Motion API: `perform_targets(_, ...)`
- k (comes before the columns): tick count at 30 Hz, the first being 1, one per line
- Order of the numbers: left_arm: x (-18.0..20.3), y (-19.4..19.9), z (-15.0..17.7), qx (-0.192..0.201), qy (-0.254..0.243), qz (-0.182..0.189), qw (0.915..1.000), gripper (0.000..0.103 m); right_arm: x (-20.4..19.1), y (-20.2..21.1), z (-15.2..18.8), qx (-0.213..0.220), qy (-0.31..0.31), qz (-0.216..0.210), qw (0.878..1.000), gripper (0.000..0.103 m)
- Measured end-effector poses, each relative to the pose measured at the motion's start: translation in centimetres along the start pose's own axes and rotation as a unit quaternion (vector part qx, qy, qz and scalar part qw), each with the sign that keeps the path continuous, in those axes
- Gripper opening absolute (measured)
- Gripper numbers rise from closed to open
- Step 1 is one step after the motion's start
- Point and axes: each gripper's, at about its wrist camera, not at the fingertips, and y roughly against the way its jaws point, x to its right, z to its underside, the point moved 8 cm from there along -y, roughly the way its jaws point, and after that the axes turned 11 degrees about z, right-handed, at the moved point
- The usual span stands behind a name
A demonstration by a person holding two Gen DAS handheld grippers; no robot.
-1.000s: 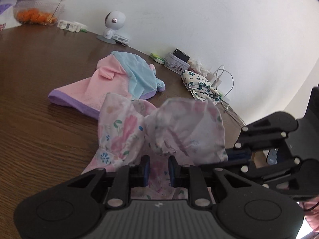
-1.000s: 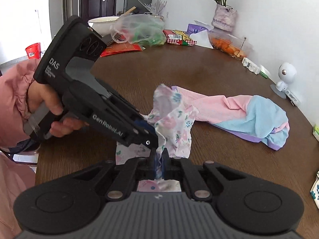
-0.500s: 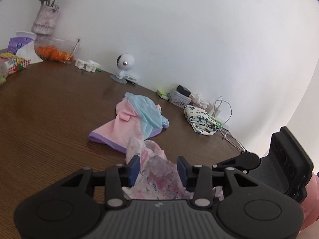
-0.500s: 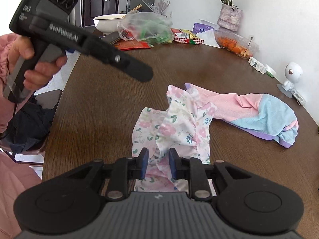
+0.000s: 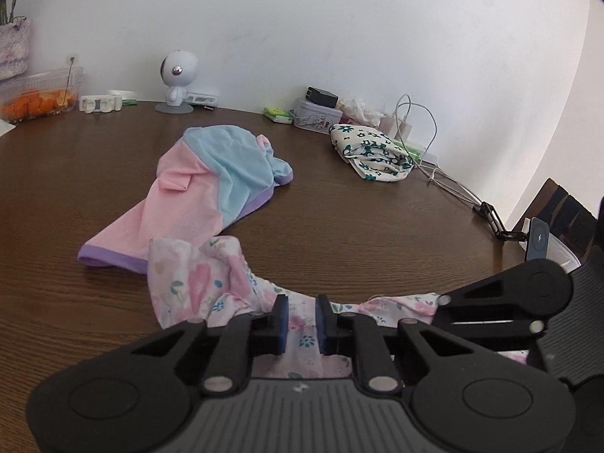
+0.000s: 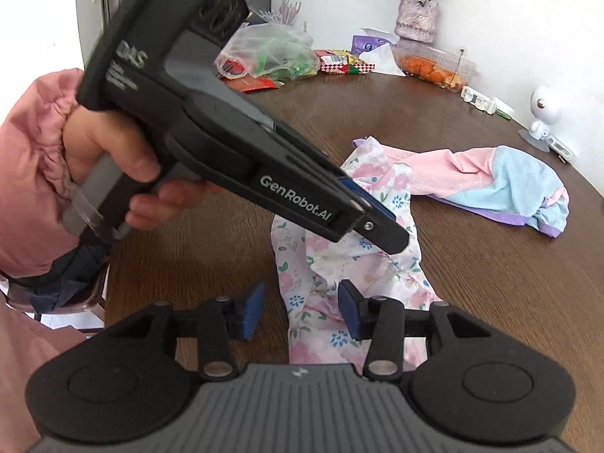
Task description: Fold clothes
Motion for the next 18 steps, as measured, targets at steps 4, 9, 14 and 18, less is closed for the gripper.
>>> perform_targets(4, -1.0, 0.3, 0.7, 0.003, -0.001, -0.006, 1.0000, 0.012, 1.9, 3.3, 0.4, 0.024, -0.065, 0.028, 0.997, 0.049)
perform_targets(9, -1.8, 0.0, 1.3, 0.005, 0.006, -0.010, 0.9999, 0.012, 5.7, 3.2, 0.7, 0.034, -0.137, 0.096, 0.985, 0.049)
perform_targets(14, -2.0, 0.2, 1.5, 0.016, 0.013, -0.005, 0.9998, 0.012, 5.3, 1.6, 1.5, 0.022, -0.149, 0.099, 0.984, 0.043)
perform_targets(18, -2.3, 0.2, 1.6, 0.020, 0.021, 0.000, 0.9996, 0.012, 5.1, 0.3, 2.2, 0.013, -0.159, 0.102, 0.982, 0.035)
